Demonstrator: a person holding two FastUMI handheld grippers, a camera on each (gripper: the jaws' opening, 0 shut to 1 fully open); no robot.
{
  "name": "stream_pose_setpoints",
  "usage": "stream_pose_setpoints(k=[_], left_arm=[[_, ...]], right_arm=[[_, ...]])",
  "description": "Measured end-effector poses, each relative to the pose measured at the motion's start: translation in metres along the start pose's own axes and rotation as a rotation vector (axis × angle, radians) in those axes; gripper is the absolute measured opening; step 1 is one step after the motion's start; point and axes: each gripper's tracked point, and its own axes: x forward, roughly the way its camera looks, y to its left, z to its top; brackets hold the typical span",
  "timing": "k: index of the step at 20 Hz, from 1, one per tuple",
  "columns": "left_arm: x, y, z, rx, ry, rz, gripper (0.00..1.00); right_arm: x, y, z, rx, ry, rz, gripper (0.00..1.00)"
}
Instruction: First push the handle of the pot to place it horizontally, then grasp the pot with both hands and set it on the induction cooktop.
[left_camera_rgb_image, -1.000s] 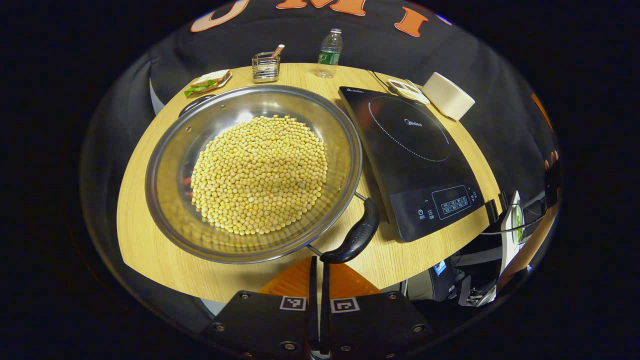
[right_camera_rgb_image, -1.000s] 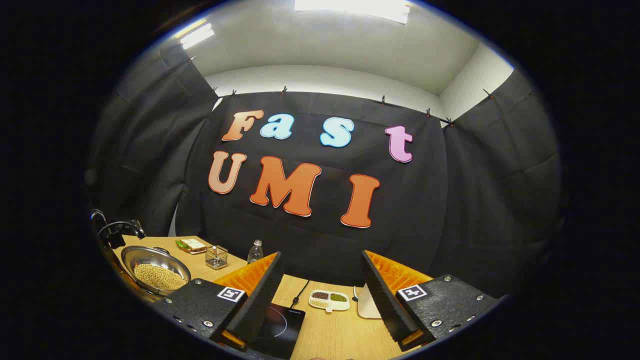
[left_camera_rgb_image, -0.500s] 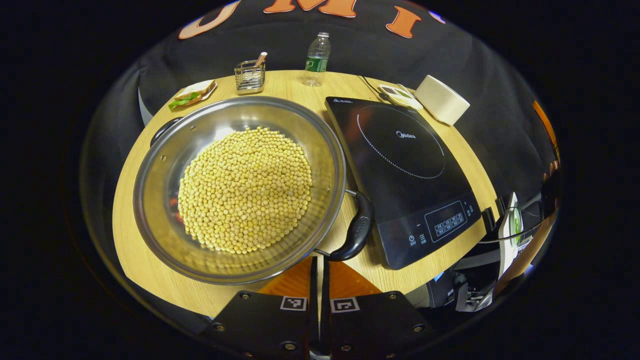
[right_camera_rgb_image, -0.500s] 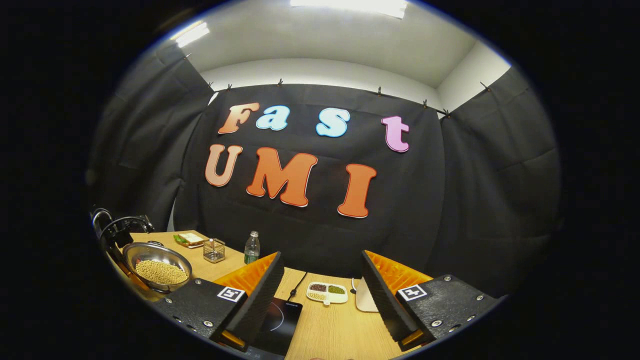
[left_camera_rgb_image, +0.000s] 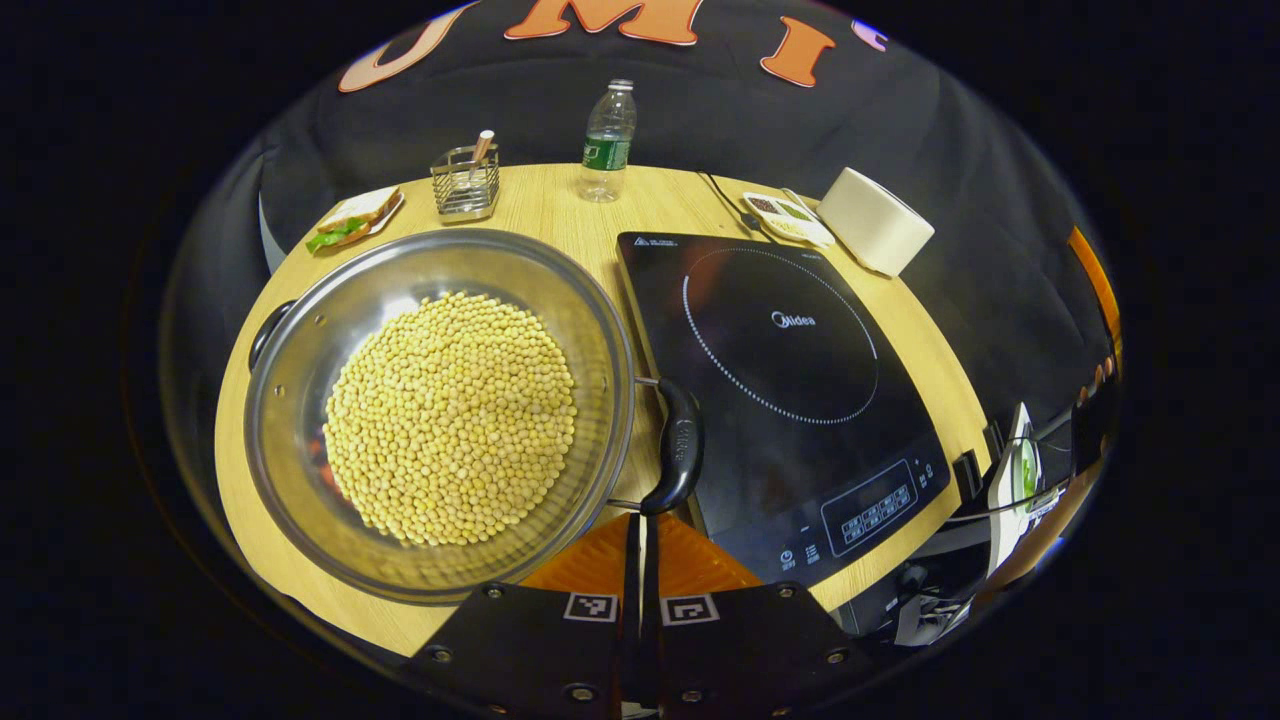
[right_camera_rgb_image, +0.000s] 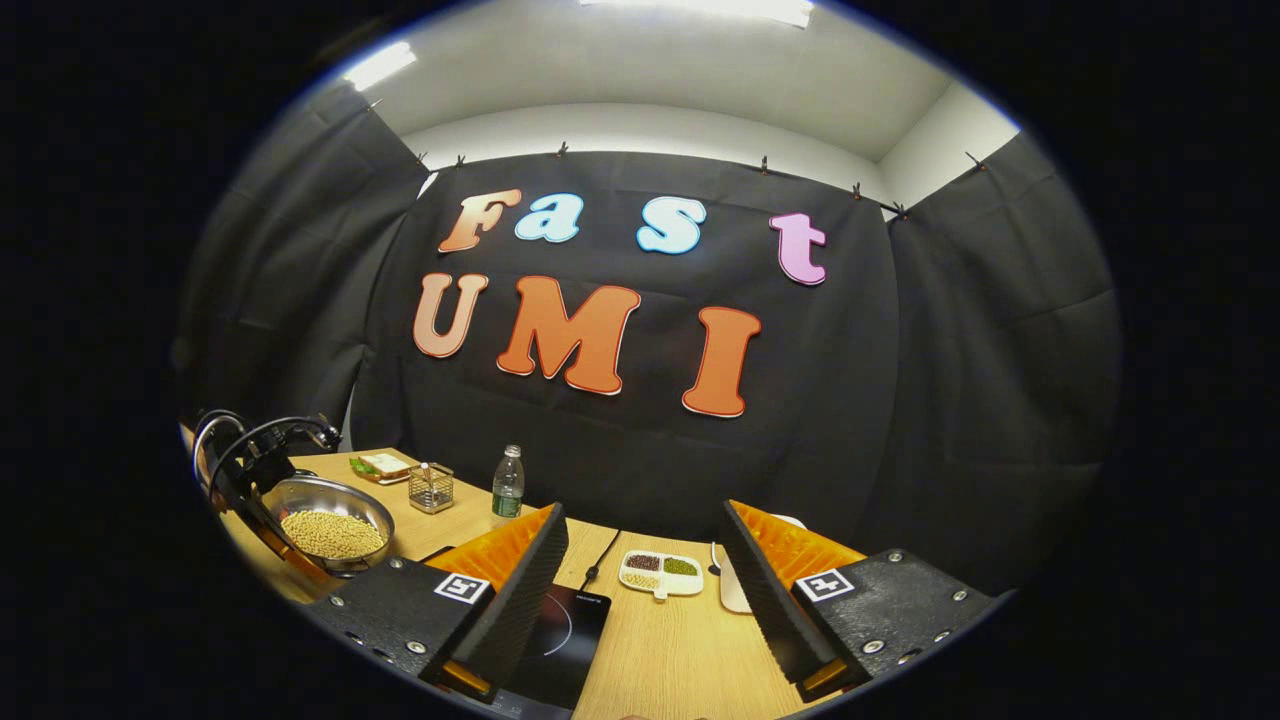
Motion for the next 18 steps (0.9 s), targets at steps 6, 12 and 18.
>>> stream_pose_setpoints(k=[6,12,18], left_arm=[[0.021,-0.005,0.031,0.063,-0.07,0.042,0.01],[0.037,-0.008,0.055,0.072,-0.128,0.052,0.01],[0.048,-0.006,0.074,0.073,-0.169,0.069,0.01]], right_arm=[[0.007,-0.001,-0.007,0.01,0.023,-0.001,0.96],[0.012,0.002,-0.011,0.016,0.029,0.003,0.95],[0.017,0.001,-0.024,0.045,0.06,0.003,0.95]])
